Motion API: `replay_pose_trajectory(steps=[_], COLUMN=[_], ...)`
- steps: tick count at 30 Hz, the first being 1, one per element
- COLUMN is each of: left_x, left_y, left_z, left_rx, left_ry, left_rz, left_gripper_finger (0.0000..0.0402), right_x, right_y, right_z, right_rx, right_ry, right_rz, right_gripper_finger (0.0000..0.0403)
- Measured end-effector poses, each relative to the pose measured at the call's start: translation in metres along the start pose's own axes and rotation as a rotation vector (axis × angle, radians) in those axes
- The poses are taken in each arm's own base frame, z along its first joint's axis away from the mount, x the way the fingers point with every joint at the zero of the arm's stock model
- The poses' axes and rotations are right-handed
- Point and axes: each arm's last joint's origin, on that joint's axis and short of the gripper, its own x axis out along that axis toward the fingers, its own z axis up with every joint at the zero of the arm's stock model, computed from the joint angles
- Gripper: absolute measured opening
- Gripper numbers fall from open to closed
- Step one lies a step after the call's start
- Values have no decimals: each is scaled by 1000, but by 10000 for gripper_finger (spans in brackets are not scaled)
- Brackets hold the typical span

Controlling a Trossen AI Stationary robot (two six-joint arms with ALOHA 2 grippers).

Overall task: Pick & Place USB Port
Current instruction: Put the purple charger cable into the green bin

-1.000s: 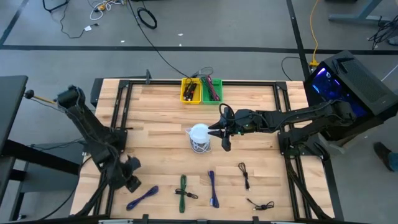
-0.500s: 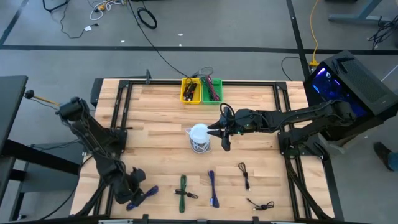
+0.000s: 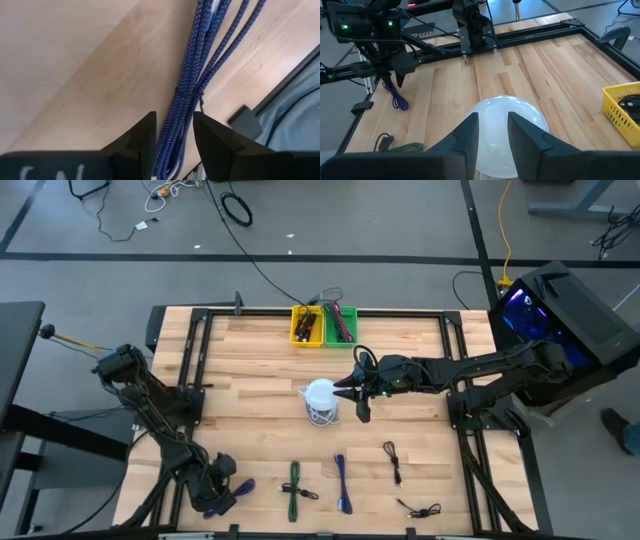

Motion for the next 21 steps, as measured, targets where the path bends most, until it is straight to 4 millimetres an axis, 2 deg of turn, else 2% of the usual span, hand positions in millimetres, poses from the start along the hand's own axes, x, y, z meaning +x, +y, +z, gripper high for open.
replay_pose_trajectory(steps=[7,16,19,21], left_x=[4,26,25,24], left_y=[-2,2,2,3], left_z=[1,8,12,14], left_rx=[1,13,5,21], left_ry=[0,65,51,46], left_rz=[-15,80,90,91], left_gripper_finger=[133,132,109,68], right_x=[0,0,0,0], right_y=[0,0,0,0], right_z=[0,0,0,0], right_rx=[-4,-23,-24,-26], right_ry=[2,4,3,4], right_rz=[0,0,0,-1], right_gripper_finger=[107,107,107,107])
